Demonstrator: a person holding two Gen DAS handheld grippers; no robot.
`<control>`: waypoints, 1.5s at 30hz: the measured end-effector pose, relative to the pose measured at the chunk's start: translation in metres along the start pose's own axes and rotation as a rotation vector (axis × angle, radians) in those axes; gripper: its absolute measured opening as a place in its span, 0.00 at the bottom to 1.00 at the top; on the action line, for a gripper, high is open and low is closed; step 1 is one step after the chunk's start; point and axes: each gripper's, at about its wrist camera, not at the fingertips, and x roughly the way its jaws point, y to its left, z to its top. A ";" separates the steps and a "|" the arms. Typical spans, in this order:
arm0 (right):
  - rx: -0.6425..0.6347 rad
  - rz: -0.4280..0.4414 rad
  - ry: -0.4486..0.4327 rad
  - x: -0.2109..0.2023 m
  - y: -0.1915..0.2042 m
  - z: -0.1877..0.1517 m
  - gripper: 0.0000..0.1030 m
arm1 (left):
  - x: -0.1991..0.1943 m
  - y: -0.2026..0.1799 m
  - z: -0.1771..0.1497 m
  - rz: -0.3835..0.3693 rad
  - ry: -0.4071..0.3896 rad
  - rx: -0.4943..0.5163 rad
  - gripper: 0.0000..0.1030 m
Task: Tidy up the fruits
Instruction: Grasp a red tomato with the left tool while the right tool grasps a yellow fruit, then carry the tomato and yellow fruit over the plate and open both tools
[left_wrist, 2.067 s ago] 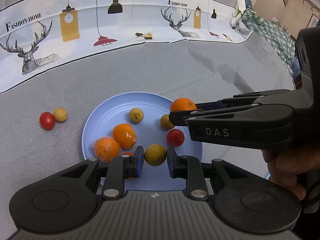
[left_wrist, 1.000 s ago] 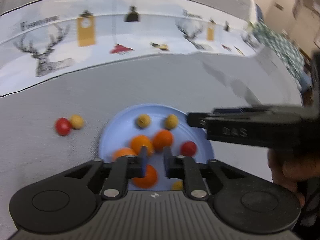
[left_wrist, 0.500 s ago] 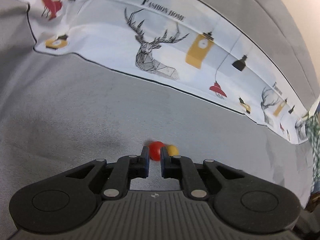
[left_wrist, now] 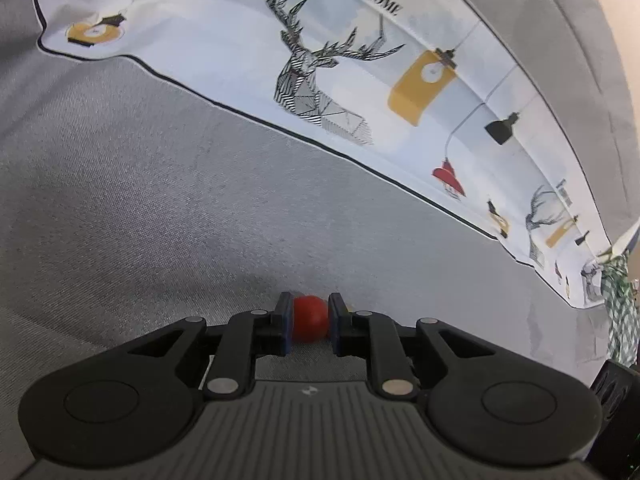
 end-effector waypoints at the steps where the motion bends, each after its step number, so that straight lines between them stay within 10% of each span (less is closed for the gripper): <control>1: 0.002 0.001 0.008 0.004 0.000 0.001 0.33 | 0.003 0.001 0.001 0.002 0.003 -0.006 0.20; 22: -0.035 -0.025 0.076 0.020 0.002 0.004 0.27 | 0.019 -0.010 0.003 0.000 0.053 0.016 0.27; 45: 0.050 -0.153 0.026 -0.138 -0.078 -0.043 0.27 | -0.049 -0.124 -0.100 -0.156 0.054 0.395 0.29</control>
